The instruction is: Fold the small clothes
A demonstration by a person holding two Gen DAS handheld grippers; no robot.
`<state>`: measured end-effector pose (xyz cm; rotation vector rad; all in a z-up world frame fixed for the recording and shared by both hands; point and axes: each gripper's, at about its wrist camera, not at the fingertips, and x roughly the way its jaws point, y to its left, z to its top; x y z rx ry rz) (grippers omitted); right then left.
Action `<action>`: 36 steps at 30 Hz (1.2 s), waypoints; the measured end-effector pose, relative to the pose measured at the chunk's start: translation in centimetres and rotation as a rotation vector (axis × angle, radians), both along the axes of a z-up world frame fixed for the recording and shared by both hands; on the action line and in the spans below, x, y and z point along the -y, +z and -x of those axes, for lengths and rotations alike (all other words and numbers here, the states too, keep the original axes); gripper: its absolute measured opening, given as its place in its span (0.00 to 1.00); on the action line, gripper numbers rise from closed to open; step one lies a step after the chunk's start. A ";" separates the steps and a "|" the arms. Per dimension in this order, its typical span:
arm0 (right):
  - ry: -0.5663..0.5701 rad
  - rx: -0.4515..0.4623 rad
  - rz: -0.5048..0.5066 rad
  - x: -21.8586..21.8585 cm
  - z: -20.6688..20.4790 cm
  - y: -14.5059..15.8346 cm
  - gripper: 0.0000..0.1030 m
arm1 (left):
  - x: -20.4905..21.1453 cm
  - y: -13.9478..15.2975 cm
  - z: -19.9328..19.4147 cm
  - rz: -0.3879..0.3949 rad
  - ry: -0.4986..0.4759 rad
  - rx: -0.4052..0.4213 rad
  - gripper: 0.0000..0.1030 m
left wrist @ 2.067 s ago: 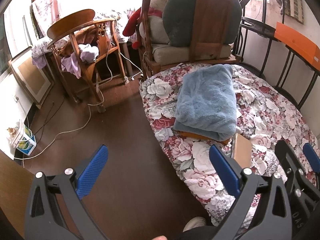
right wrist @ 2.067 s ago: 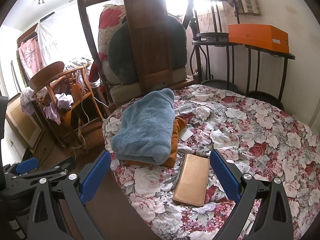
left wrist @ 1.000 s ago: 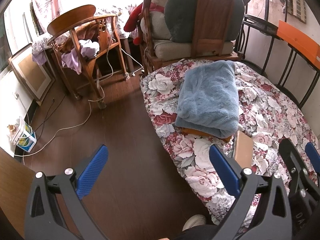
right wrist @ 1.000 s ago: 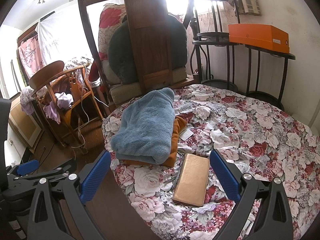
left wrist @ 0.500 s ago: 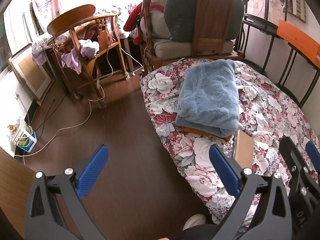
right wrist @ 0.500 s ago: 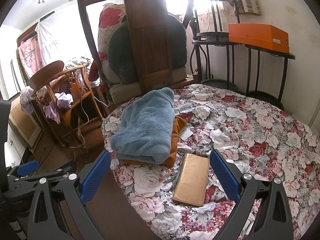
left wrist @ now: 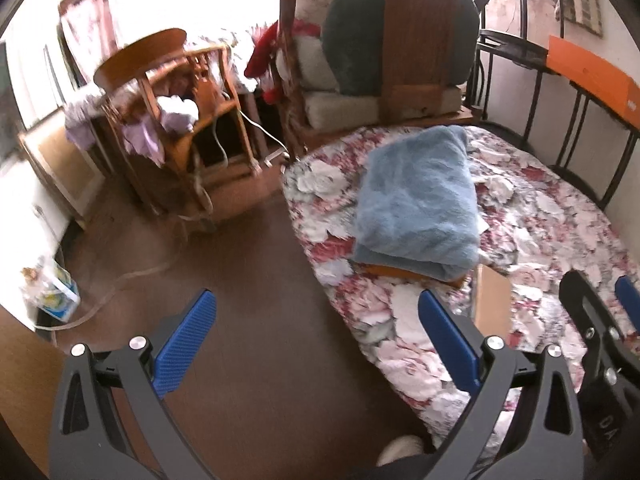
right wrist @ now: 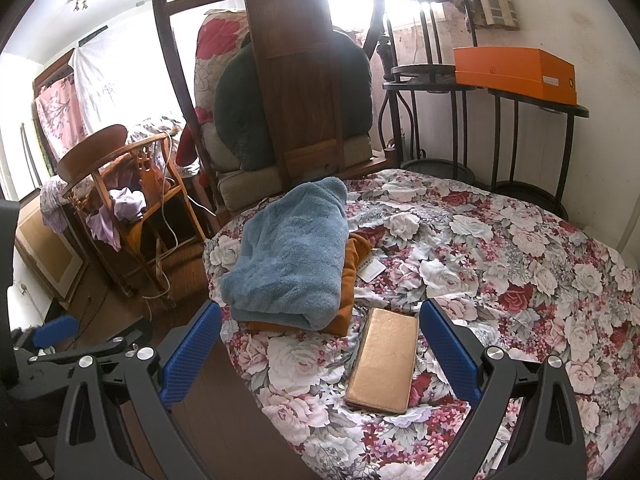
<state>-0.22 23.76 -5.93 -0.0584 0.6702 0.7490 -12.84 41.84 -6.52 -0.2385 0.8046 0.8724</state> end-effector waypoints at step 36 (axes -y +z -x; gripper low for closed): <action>-0.006 0.000 -0.002 0.0 -0.1 -0.1 0.97 | -1.4 0.8 -0.4 0.058 0.014 0.015 0.96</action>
